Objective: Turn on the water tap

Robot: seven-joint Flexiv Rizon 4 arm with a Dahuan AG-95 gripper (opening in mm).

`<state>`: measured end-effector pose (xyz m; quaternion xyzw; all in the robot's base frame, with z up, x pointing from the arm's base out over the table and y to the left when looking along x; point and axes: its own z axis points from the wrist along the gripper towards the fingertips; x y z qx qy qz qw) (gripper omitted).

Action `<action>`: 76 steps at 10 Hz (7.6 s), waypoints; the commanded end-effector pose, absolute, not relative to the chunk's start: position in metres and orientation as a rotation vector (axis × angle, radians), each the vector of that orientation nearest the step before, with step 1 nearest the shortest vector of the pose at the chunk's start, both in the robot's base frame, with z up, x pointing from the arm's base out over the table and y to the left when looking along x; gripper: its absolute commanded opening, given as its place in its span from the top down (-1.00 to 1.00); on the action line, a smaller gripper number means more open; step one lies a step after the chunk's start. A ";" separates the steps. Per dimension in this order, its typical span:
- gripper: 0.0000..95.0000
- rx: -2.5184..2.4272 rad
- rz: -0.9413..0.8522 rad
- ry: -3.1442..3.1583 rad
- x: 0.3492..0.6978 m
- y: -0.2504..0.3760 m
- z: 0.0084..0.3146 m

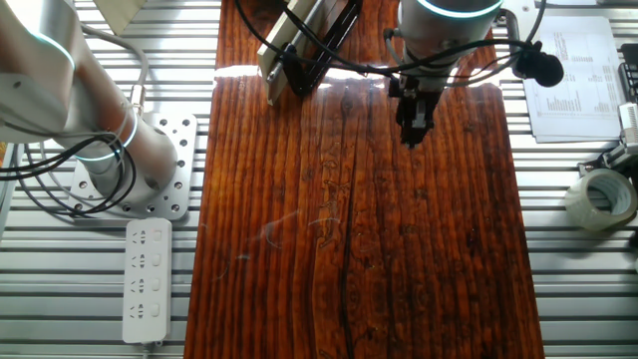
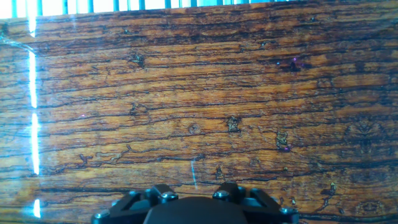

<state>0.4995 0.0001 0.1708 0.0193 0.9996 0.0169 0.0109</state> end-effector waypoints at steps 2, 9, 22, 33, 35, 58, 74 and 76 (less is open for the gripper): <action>1.00 0.056 0.055 3.120 0.500 0.001 0.171; 1.00 0.057 0.055 3.122 0.500 0.001 0.171; 1.00 0.165 0.057 3.128 0.510 0.076 0.181; 1.00 0.149 0.075 3.162 0.510 0.118 0.191; 1.00 0.121 0.076 3.192 0.508 0.119 0.192; 1.00 0.043 0.064 3.260 0.480 0.182 0.209; 1.00 0.050 0.023 3.237 0.475 0.228 0.205; 1.00 0.067 0.038 3.235 0.473 0.248 0.206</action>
